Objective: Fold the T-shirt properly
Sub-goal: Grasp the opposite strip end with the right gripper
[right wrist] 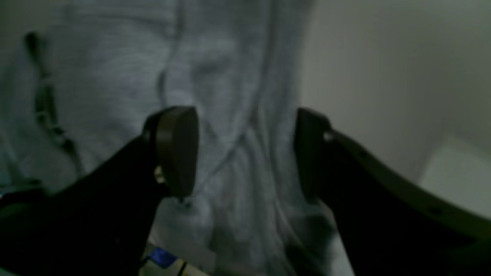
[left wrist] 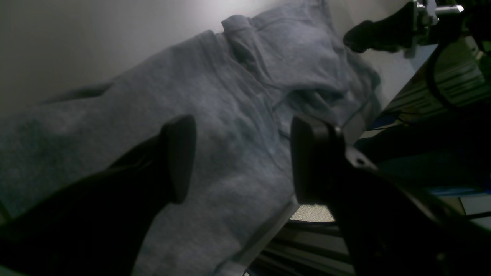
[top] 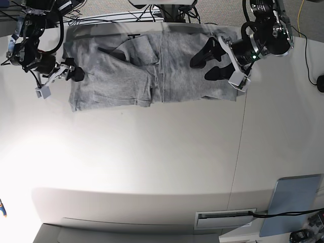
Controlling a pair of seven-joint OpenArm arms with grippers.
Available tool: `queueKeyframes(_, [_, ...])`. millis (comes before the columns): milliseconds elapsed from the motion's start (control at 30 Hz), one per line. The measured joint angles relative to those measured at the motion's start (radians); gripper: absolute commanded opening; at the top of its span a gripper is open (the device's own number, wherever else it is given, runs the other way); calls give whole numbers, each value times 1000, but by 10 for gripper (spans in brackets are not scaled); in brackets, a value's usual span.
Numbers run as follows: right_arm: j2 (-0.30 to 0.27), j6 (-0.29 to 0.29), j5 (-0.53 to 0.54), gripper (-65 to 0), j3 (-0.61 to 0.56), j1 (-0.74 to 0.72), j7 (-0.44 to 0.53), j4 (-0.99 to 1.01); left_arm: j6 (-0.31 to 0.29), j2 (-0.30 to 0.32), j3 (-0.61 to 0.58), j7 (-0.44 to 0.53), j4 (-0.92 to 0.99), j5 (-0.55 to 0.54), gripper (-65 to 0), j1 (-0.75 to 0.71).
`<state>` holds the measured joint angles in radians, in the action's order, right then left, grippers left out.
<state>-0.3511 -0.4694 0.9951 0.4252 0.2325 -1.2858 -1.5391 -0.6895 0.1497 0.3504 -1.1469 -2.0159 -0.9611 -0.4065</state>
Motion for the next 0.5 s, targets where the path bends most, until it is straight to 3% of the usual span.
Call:
queueKeyframes(267, [5, -29, 37, -270, 0, 0, -16, 10, 0, 0, 0, 0, 0, 0, -261, 0])
queueKeyframes(500, [42, -34, 57, -270, -42, -1, -8, 9, 0, 0, 0, 0, 0, 0, -261, 0])
